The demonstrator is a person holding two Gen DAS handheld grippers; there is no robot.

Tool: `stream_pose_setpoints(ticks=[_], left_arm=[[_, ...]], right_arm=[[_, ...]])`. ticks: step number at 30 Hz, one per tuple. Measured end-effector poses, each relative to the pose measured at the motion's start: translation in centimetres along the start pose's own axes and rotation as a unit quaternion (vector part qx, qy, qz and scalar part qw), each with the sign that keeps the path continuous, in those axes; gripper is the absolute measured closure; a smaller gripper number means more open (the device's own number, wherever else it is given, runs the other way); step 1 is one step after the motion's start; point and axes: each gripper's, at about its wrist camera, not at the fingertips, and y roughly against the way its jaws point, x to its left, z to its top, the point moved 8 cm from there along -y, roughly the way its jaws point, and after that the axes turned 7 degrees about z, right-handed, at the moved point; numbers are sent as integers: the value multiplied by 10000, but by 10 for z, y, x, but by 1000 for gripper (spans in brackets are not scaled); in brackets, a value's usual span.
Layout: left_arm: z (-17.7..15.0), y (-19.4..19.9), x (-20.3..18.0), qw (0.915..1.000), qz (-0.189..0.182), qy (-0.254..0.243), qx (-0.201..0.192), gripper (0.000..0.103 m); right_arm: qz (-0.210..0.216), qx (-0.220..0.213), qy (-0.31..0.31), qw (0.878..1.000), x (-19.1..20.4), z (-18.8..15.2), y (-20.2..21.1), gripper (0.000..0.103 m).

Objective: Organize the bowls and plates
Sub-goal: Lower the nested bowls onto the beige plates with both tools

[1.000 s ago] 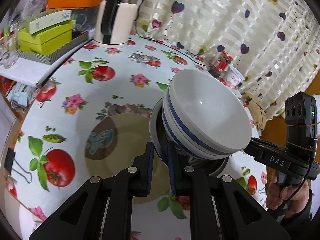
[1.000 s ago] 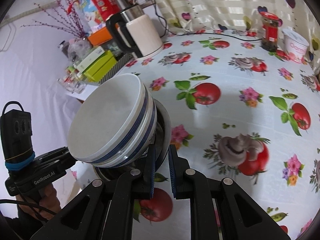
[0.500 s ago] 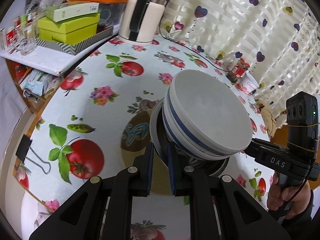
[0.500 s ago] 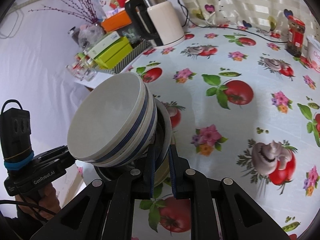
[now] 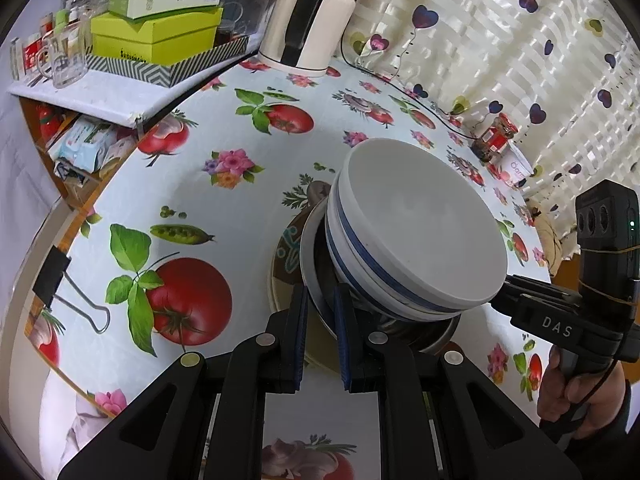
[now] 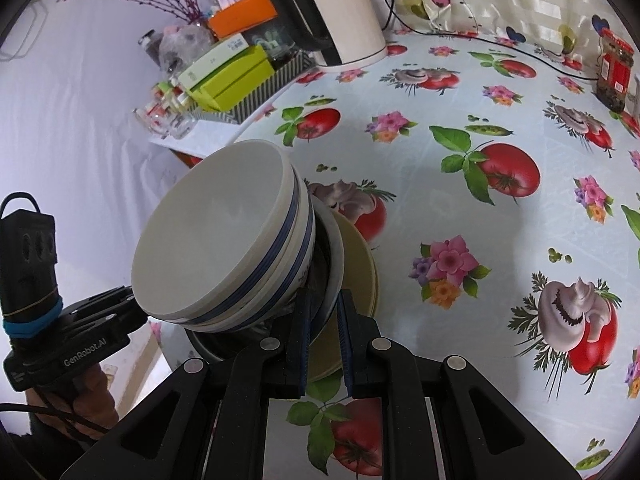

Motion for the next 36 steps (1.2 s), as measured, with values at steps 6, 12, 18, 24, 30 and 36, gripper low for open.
stream_pose_setpoints(ticks=[6,12,18,24,30,36], left_arm=[[0,-3,1,10000,-16,13,15,90],[1,-3,2,10000,-30,33,18,89],[4,-5,3,9998,-99,144,15,89],[3,-3,7,9997,-24,222,-23,88],[1,0,7,9998,61,182,-69,87],[-1,5,10,9995,174,225,-134,87]], right_arm=[[-39,65,11,10000,-1,-1,-6,90],[-45,73,13,10000,-1,0,-6,90],[-8,86,10,10000,-3,1,-8,87],[-38,127,23,9999,-4,-2,-7,81],[-114,130,89,9998,-4,-9,-2,69],[-150,46,185,9997,0,-13,9,62]])
